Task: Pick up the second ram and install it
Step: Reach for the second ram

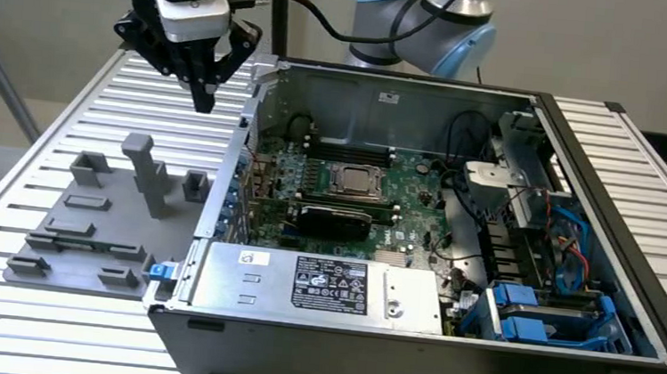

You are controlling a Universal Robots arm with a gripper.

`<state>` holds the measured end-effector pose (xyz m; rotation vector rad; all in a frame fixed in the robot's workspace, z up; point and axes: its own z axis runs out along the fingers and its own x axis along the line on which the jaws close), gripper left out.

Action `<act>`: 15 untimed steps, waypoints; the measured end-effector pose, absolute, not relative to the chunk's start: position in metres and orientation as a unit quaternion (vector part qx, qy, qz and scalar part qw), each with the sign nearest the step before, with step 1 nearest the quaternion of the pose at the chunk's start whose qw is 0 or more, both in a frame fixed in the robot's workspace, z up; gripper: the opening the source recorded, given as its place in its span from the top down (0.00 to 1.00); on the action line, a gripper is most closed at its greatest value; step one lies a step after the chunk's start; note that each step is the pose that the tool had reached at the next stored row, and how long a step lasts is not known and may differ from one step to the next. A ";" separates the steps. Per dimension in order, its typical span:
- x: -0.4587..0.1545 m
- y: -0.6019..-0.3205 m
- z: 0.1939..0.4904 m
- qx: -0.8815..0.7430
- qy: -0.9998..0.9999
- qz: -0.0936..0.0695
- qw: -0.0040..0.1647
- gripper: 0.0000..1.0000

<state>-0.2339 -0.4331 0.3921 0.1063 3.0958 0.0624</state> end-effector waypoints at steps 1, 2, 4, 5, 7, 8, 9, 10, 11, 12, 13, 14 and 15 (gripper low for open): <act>-0.236 -0.434 0.392 0.034 0.999 0.020 0.022 0.89; -0.238 -0.436 0.392 0.034 0.999 0.020 0.022 0.89; -0.242 -0.438 0.392 0.034 0.999 0.020 0.022 0.89; -0.243 -0.439 0.392 0.034 0.999 0.019 0.022 0.89; -0.248 -0.441 0.392 0.034 0.999 0.019 0.022 0.89; -0.250 -0.442 0.392 0.034 0.999 0.019 0.022 0.89; -0.253 -0.443 0.391 0.034 0.999 0.019 0.022 0.89; -0.255 -0.443 0.391 0.034 0.999 0.019 0.022 0.89; -0.258 -0.444 0.391 0.034 0.999 0.019 0.022 0.89; -0.260 -0.445 0.391 0.034 0.999 0.019 0.022 0.89; -0.263 -0.445 0.391 0.034 0.999 0.019 0.022 0.89; -0.265 -0.446 0.390 0.034 0.999 0.019 0.022 0.89; -0.268 -0.446 0.390 0.034 0.999 0.019 0.022 0.89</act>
